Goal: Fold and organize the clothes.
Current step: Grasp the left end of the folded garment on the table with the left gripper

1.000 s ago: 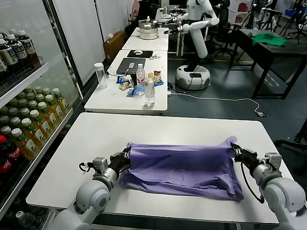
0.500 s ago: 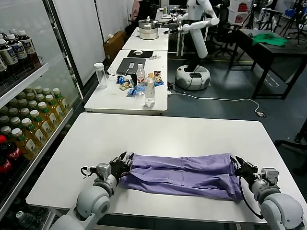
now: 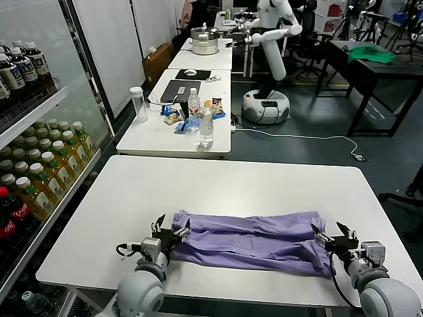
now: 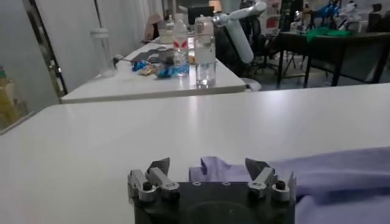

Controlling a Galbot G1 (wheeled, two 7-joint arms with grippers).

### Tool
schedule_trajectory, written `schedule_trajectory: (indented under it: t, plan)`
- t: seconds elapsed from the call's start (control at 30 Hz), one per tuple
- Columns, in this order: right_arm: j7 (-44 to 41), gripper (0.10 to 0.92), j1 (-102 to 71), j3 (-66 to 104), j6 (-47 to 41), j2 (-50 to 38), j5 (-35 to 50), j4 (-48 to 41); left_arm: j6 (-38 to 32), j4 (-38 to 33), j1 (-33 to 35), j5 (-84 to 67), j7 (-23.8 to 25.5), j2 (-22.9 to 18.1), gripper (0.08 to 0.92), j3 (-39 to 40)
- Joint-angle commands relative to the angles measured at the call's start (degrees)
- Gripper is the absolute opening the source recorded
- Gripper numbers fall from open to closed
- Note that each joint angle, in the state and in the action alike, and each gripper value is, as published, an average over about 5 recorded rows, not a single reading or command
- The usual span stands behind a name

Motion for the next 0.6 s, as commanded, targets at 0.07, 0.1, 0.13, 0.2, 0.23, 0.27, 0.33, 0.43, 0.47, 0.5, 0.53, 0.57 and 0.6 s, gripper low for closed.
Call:
schedule_trajectory:
  t: [0.07,0.1,0.13,0.2,0.23,0.27,0.33,0.43,0.47,0.5,0.53,0.57,0.6]
  plan:
    - [0.01,0.822,-1.53,0.29,0.01,0.58,-0.99,1.18,-0.74,4.49,1.32,7.05,-5.78,-8.03,0.822,1.41]
    - [0.00,0.822,-1.66,0.30,0.02,0.64,-0.99,1.26,-0.84,5.22,1.21,7.35,-5.95,-8.36,0.822,1.48]
    - [-0.01,0.822,-1.80,0.32,0.02,0.69,-0.99,1.36,-0.93,5.87,1.15,7.60,-6.12,-8.66,0.823,1.56]
    - [-0.02,0.823,-2.08,0.39,0.01,0.79,-0.98,1.55,-1.07,6.64,1.16,7.98,-6.32,-9.09,0.823,1.70]
    - [-0.03,0.823,-2.24,0.45,0.01,0.82,-0.97,1.64,-1.11,6.99,1.18,8.17,-6.38,-9.28,0.823,1.76]
    - [-0.04,0.823,-2.37,0.52,0.01,0.84,-0.95,1.71,-1.10,7.25,1.21,8.33,-6.42,-9.44,0.821,1.80]
    - [-0.06,0.823,-2.62,0.70,0.01,0.85,-0.90,1.84,-0.96,7.76,1.25,8.51,-6.46,-9.67,0.802,1.84]
    - [-0.09,0.823,-2.92,1.01,0.02,0.83,-0.75,2.06,-0.69,8.11,1.39,8.41,-6.45,-9.79,0.732,1.81]
    - [-0.11,0.823,-3.01,1.12,0.01,0.81,-0.70,2.14,-0.64,8.13,1.47,8.33,-6.41,-9.80,0.706,1.79]
    - [-0.12,0.823,-3.07,1.22,0.01,0.81,-0.62,2.20,-0.63,8.13,1.58,8.17,-6.32,-9.80,0.671,1.77]
    - [-0.12,0.823,-3.12,1.32,0.01,0.80,-0.53,2.24,-0.64,8.14,1.68,7.94,-6.19,-9.80,0.646,1.73]
    - [-0.12,0.823,-3.15,1.41,0.01,0.80,-0.44,2.26,-0.68,8.17,1.75,7.61,-6.06,-9.79,0.620,1.66]
    - [-0.12,0.823,-3.17,1.49,0.01,0.80,-0.35,2.28,-0.76,8.22,1.79,7.22,-5.87,-9.78,0.585,1.56]
